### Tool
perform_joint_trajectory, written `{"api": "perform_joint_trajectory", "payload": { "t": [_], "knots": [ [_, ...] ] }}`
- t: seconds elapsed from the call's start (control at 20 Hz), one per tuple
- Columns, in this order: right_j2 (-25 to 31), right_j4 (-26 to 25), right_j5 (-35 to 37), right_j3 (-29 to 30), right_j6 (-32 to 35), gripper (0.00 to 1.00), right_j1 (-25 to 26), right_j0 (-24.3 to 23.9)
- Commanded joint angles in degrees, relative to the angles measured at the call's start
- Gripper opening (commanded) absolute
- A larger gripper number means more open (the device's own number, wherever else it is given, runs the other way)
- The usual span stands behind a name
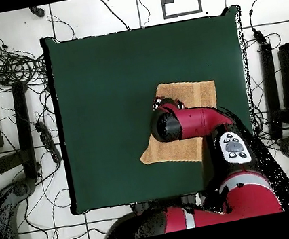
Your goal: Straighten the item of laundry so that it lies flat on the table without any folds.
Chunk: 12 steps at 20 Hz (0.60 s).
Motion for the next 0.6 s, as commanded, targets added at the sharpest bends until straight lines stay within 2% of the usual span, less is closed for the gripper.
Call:
{"api": "perform_joint_trajectory", "payload": {
  "t": [0.05, 0.2, 0.35, 0.6],
  "knots": [
    [7.3, 2.0, -1.9, 0.2, 6.8, 1.0, 1.9, 1.6],
    [8.2, 2.6, -1.4, 1.8, 7.2, 1.0, 1.1, 1.3],
    [8.1, 4.9, -0.6, 5.8, 10.6, 1.0, -0.8, 3.0],
    [9.4, 4.4, -2.1, 5.7, 9.2, 1.0, 0.4, 1.8]
  ]
}}
